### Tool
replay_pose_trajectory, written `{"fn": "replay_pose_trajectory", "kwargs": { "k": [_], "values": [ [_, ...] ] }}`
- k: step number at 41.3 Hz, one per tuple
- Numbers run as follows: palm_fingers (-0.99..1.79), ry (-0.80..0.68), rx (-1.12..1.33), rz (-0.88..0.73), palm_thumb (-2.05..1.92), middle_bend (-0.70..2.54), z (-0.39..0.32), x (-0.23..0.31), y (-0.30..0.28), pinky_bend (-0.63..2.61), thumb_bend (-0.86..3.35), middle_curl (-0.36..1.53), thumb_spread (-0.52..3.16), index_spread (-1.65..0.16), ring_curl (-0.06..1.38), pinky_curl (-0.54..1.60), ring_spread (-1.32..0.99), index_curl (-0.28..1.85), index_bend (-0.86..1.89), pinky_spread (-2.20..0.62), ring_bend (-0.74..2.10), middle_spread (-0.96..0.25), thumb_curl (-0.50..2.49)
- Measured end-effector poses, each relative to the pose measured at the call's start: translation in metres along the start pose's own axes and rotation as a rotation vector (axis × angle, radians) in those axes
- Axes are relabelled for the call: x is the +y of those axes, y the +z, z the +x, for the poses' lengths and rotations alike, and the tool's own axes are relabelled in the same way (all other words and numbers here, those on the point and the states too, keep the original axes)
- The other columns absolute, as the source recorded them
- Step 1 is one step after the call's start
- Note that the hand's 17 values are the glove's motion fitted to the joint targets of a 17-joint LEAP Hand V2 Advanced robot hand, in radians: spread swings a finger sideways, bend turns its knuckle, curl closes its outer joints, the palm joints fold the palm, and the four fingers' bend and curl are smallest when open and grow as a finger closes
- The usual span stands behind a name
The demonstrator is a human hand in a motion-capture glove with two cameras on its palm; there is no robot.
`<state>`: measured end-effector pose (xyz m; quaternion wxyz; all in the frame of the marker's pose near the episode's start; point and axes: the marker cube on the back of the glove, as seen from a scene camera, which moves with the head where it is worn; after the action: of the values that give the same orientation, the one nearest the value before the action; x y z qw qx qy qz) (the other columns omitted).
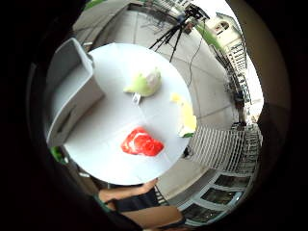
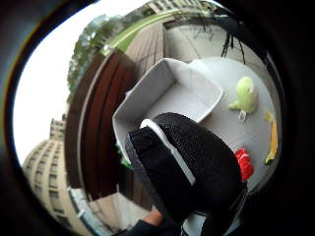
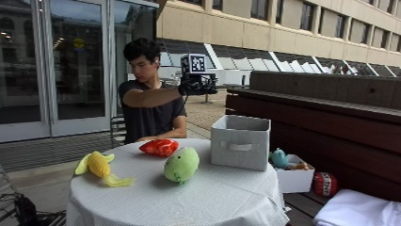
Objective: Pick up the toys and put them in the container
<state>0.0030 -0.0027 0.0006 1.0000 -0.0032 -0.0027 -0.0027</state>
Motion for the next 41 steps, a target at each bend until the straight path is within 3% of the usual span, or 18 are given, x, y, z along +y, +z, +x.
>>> {"fn": "replay_pose_trajectory", "kwargs": {
  "k": [7, 17, 41],
  "values": [
    [0.12, 0.006, 0.014, 0.024, -0.13, 0.24, 0.010, -0.007, 0.002, 0.41, -0.08, 0.10, 0.80, -0.17, 0.04, 0.14, -0.20, 0.12, 0.20, -0.09, 0.17, -0.07, 0.00],
    [0.08, 0.007, 0.003, 0.009, -0.14, 0.25, 0.020, -0.004, 0.003, 0.42, -0.08, 0.17, 1.09, -0.22, 0.08, 0.20, -0.26, 0.20, 0.20, -0.12, 0.18, -0.09, 0.00],
    [0.10, -0.018, 0.049, -0.013, -0.15, 0.26, 0.119, 0.051, 0.045, 0.40, -0.10, 0.28, 1.01, -0.25, 0.17, 0.27, -0.32, 0.30, 0.18, -0.11, 0.28, -0.10, 0.06]
  ]
}}
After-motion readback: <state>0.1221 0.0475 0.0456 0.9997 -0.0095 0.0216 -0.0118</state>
